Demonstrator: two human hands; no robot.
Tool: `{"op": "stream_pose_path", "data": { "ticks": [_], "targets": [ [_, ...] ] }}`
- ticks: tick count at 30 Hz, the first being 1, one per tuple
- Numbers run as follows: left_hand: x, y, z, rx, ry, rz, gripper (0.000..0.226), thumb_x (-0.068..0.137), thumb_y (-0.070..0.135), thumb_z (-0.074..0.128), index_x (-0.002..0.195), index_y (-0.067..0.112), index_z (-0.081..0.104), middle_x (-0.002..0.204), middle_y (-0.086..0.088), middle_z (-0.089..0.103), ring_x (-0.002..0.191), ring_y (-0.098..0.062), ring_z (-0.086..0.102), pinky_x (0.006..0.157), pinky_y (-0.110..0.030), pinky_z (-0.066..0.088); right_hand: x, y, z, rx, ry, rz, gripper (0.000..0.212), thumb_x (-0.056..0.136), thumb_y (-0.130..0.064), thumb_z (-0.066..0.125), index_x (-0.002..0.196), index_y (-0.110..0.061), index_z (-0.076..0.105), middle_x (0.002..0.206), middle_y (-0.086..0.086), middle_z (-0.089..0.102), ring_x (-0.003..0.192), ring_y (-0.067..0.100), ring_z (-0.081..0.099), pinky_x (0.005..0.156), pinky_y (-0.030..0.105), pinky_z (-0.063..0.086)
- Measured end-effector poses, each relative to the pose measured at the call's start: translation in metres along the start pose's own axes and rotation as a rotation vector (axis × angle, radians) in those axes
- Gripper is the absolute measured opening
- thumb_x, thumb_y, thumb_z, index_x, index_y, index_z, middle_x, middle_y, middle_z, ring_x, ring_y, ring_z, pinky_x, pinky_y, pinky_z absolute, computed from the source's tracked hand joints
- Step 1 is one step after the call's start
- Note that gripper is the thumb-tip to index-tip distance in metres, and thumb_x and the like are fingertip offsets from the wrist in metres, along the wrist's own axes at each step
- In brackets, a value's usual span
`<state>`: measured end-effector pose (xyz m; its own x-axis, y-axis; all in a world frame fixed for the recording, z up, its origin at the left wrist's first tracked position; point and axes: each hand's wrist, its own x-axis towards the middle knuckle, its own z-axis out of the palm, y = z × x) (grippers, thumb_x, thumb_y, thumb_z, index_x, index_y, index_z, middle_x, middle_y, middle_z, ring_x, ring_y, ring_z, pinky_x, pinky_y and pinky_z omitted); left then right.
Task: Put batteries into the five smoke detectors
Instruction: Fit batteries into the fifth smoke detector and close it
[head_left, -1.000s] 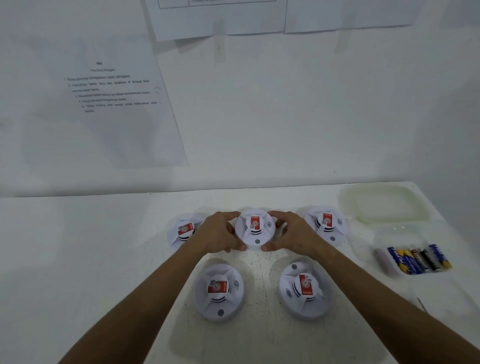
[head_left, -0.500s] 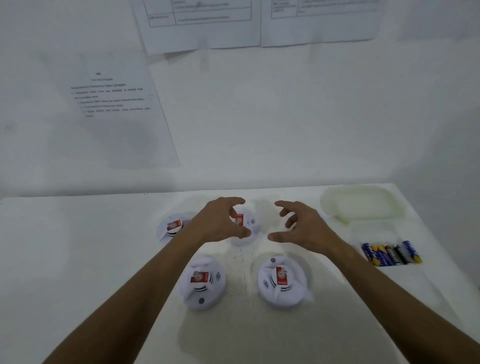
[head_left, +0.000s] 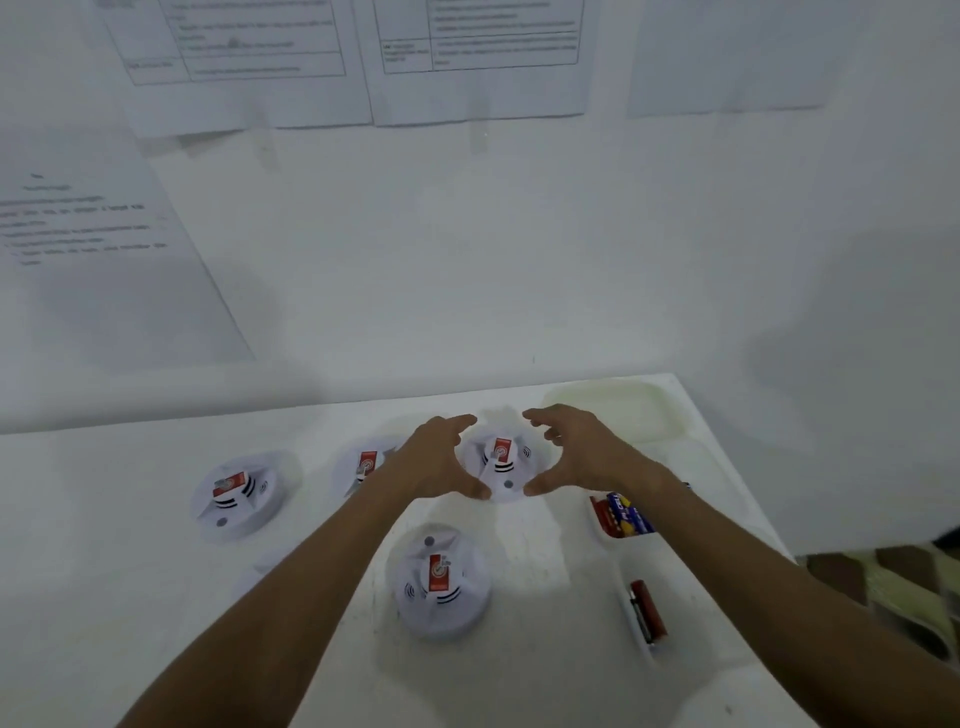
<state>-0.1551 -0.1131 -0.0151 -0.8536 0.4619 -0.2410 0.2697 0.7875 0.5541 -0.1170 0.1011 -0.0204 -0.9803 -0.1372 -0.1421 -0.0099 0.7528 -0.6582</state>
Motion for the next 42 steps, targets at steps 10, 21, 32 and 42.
{"op": "stream_pose_path", "data": {
  "ticks": [10,21,32,42],
  "targets": [
    [0.017,-0.018,0.012,-0.018,-0.049,-0.031,0.062,0.063,0.028,0.09,0.115,0.01,0.062,0.109,-0.003,0.066,0.096,-0.016,0.058,0.085,-0.024,0.043,0.033,0.008,0.008,-0.241,-0.216,-0.066,0.074,0.059,-0.029,0.094,0.121,-0.011,0.058,0.122,0.005,0.057,0.113,0.024,0.054,0.098,0.038,0.047],
    [-0.027,-0.001,-0.025,-0.222,0.076,0.101,0.069,0.055,0.023,0.093,0.118,0.034,0.066,0.099,0.014,0.073,0.084,-0.003,0.068,0.083,-0.025,0.055,0.0,-0.009,-0.011,0.113,0.041,-0.192,0.082,0.054,-0.018,0.098,0.127,-0.018,0.061,0.115,-0.007,0.058,0.092,0.006,0.056,0.07,0.007,0.046],
    [-0.105,0.043,-0.056,-0.384,0.11,0.239,0.082,0.06,0.018,0.092,0.133,0.028,0.055,0.112,0.011,0.069,0.091,-0.01,0.07,0.078,-0.024,0.057,-0.084,-0.061,-0.035,0.059,0.01,-0.237,0.112,0.06,-0.044,0.092,0.149,-0.04,0.026,0.125,-0.019,0.041,0.101,-0.002,0.054,0.071,0.004,0.046],
    [-0.126,0.051,-0.038,-0.608,0.062,0.221,0.079,0.067,0.01,0.087,0.134,0.032,0.051,0.111,0.006,0.07,0.094,-0.017,0.071,0.084,-0.034,0.058,-0.107,-0.069,-0.018,0.004,0.074,-0.308,0.108,0.061,-0.043,0.091,0.147,-0.036,0.027,0.131,-0.011,0.045,0.11,0.007,0.052,0.09,0.021,0.05]
  ]
}}
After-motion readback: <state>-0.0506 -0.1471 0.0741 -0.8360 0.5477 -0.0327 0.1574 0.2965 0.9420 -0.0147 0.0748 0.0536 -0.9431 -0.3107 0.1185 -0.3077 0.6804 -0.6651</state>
